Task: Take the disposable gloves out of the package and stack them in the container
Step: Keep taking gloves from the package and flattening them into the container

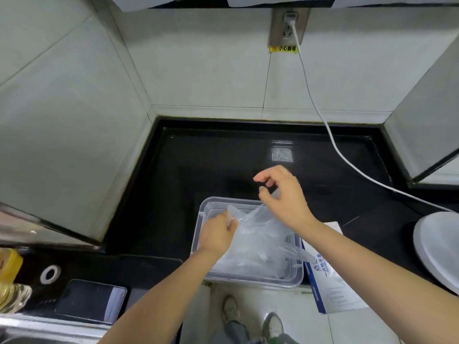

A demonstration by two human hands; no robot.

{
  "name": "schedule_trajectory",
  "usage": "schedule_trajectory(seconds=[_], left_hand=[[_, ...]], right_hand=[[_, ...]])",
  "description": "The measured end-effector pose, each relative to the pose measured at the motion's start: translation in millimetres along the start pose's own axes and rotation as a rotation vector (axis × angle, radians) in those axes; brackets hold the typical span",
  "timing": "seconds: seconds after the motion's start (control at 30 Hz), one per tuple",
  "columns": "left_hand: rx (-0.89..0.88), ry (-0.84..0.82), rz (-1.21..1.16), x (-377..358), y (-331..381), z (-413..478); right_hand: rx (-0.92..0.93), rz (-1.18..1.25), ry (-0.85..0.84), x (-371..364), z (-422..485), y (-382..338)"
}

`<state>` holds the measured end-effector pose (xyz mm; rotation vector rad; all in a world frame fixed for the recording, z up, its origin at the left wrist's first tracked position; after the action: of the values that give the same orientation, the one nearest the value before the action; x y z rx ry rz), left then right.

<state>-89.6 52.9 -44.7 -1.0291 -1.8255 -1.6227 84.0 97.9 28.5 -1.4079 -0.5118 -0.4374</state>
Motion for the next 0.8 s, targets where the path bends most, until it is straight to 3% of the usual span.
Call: schedule_trajectory(seconds=[0.1, 0.2, 0.3, 0.4, 0.5, 0.57, 0.6, 0.7, 0.8], left_hand=[[-0.003, -0.027, 0.127, -10.7, 1.2, 0.1], [0.045, -0.068, 0.184, -20.4, -7.1, 2.8], [0.099, -0.16, 0.2, -23.7, -13.5, 3.4], [0.108, -0.154, 0.261, -23.0, -17.1, 2.2], [-0.227, 0.078, 0.495, -19.1, 7.1, -0.4], [-0.41, 0.075, 0.485, -23.9, 25.9, 0.7], [-0.379, -0.02, 0.441, -29.4, 29.5, 4.0], [-0.021, -0.424, 0.382, -52.0, 7.3, 14.1], [0.115, -0.475, 0.378, -60.0, -21.5, 15.3]], right_hand=[[-0.042, -0.066, -0.355, -28.8, -15.5, 1.0], [-0.277, -0.473, -0.661, -61.9, -31.1, 36.2], [-0.482, -0.663, -0.762, -78.5, -40.8, 67.8], [-0.549, -0.729, -0.787, -89.2, -44.8, 79.1], [-0.54, -0.783, -0.794, -95.7, -46.7, 82.7], [-0.516, -0.816, -0.805, -99.4, -46.5, 84.9], [-0.508, -0.827, -0.815, -100.3, -46.6, 85.7], [-0.53, -0.835, -0.866, -95.9, -49.2, 83.9], [-0.541, -0.892, -0.841, -88.1, -51.1, 83.6]])
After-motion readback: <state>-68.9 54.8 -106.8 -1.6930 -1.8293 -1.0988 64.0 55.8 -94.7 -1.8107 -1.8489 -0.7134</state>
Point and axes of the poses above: each hand's wrist, its own z-axis towards the middle knuckle, its own x-axis out of the back of the hand, y = z × x, the point moved 2 cm from there along z, towards the middle knuckle, and after that the axes turned 11 degrees about -x, right-handed, at the moved point
